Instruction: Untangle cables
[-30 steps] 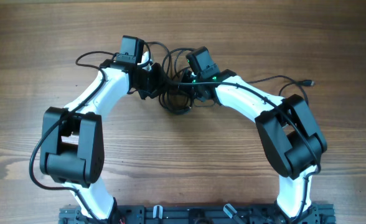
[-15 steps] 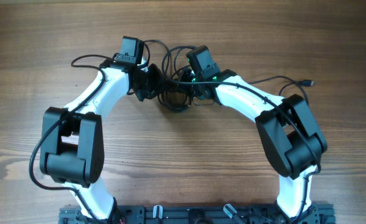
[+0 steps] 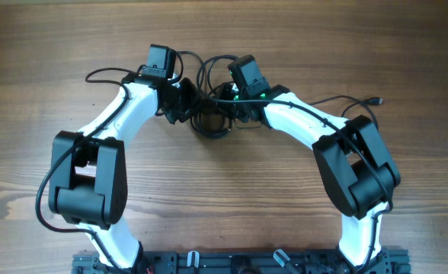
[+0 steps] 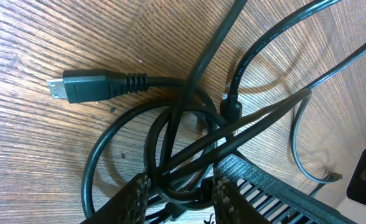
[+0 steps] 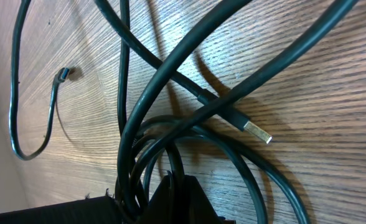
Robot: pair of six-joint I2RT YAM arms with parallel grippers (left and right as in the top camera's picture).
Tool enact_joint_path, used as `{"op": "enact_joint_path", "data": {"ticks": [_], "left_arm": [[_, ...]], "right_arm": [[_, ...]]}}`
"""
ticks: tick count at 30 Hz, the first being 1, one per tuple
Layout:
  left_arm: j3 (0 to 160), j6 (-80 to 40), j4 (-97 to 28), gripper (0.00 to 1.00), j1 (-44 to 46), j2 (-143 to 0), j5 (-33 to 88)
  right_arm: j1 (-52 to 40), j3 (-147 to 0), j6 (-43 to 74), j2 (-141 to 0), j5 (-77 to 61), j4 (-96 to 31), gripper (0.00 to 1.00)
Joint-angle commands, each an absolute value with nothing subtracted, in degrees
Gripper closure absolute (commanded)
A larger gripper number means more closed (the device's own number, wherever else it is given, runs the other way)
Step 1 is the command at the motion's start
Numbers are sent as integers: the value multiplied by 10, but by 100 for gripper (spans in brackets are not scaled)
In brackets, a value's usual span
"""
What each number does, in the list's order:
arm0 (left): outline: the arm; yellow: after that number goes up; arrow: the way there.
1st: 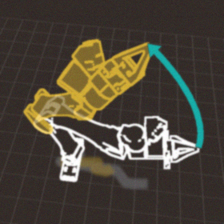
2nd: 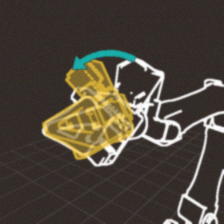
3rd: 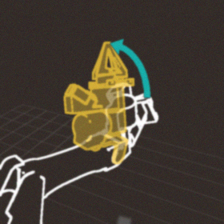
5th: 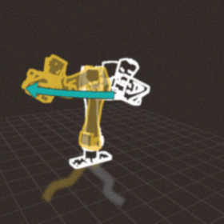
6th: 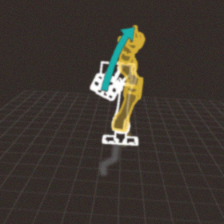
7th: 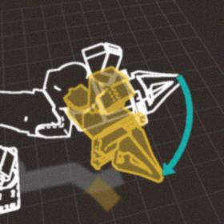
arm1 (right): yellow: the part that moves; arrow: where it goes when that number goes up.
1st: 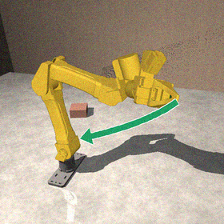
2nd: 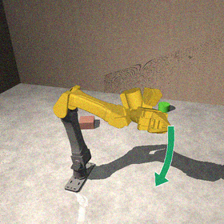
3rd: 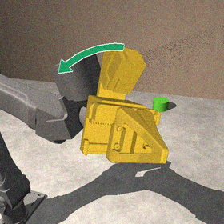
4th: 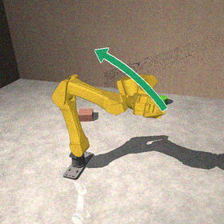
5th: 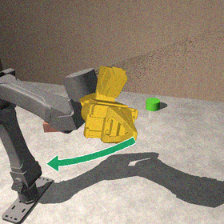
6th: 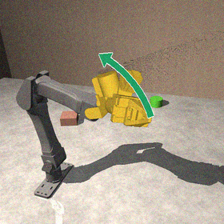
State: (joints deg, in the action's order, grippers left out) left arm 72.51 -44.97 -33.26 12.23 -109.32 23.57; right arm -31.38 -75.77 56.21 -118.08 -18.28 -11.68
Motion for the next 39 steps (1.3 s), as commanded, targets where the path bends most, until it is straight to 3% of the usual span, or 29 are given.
{"op": "enact_joint_path", "data": {"ticks": [1,22,25,30,39], "left_arm": [[733,-455,-332,64,123,-1096,228],[733,-455,-333,74,123,-1096,222],[733,-455,-333,73,123,-1096,222],[733,-455,-333,61,123,-1096,220],[733,-455,-339,60,123,-1096,220]], "right_arm": [[-321,-755,601,-1192,-214,-112,96],[-343,-755,632,-1192,-243,-107,96],[-346,-755,632,-1192,-243,-107,96],[-350,-755,632,-1192,-243,-107,96],[-352,-755,632,-1192,-220,-103,96]]}}
